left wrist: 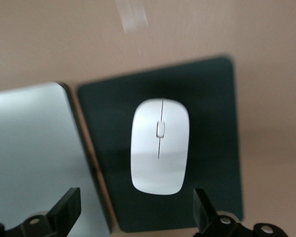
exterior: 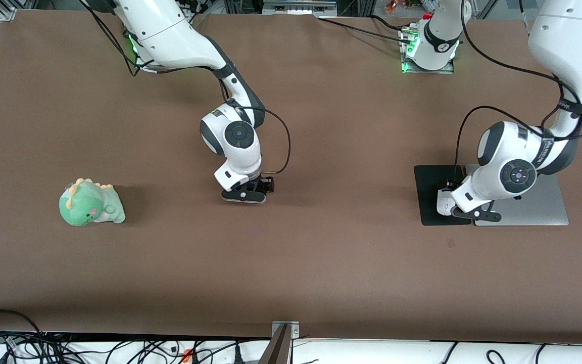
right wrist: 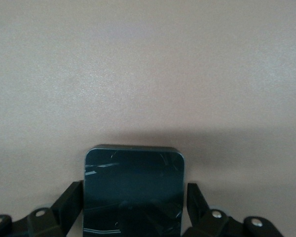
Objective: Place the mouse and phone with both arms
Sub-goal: 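Lower the mouse onto the black pad and open the left gripper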
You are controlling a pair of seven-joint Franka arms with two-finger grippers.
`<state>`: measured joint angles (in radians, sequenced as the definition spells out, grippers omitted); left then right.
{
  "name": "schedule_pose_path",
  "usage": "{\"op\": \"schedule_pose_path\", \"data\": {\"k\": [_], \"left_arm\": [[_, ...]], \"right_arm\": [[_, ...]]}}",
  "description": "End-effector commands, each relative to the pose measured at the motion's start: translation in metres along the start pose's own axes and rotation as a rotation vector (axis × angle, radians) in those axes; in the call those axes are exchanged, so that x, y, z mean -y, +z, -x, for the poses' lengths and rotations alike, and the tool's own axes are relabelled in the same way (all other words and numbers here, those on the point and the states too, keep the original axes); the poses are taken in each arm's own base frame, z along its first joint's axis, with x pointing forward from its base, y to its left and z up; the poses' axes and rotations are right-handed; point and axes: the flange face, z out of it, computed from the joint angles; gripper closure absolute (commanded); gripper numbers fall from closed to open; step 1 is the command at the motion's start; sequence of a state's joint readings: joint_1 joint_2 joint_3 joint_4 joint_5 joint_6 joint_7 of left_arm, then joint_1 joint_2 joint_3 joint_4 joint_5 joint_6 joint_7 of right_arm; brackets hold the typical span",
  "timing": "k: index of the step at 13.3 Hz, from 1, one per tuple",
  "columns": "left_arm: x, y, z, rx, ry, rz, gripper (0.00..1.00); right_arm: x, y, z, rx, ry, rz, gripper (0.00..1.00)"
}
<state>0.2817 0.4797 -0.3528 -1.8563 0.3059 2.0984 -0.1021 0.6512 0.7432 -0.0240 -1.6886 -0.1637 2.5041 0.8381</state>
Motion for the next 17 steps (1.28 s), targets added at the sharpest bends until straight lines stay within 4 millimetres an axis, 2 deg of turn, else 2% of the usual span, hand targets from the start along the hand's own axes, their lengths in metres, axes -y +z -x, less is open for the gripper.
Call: {"op": "schedule_pose_path", "data": {"k": [1,3,4,6,7,9,11,12,13,15,17], "left_arm": [[0.008,-0.089,-0.017,-0.068,-0.026,0.036,0.00],[0.013,-0.139,-0.017,-0.086,-0.048,0.054,0.00],[0.009,-0.163,-0.013,-0.081,-0.034,0.052,0.00],[0.007,-0.227,0.007,-0.102,-0.040,0.058,0.00],[0.007,-0.254,0.020,-0.111,-0.046,0.056,0.00],[-0.004,-0.293,0.045,-0.125,-0.037,0.032,0.00],[-0.011,-0.316,0.067,-0.121,-0.035,0.033,0.00],[-0.018,-0.333,0.083,-0.140,-0.027,0.068,0.00],[-0.032,-0.341,0.093,-0.141,-0.010,0.070,0.00],[-0.046,-0.355,0.107,-0.153,-0.002,0.046,0.00],[-0.035,-0.343,0.106,-0.132,-0.015,0.036,0.00]], "right_arm": [[-0.001,0.002,0.002,-0.022,0.000,0.008,0.43],[-0.002,0.001,0.000,-0.021,0.000,0.008,0.64],[-0.002,-0.001,-0.003,-0.026,-0.008,0.005,0.76],[-0.009,-0.009,-0.013,-0.018,-0.003,0.021,0.89],[-0.015,-0.016,-0.024,-0.001,-0.013,0.043,0.92],[-0.038,-0.028,-0.050,0.044,-0.046,0.080,0.92],[-0.071,-0.040,-0.073,0.064,-0.107,0.088,0.92],[-0.088,-0.047,-0.083,0.069,-0.122,0.072,0.92],[-0.108,-0.048,-0.090,0.081,-0.131,0.066,0.93],[-0.163,-0.051,-0.105,0.076,-0.141,0.057,0.95],[-0.220,-0.043,-0.108,0.028,-0.129,0.028,0.95]]}}
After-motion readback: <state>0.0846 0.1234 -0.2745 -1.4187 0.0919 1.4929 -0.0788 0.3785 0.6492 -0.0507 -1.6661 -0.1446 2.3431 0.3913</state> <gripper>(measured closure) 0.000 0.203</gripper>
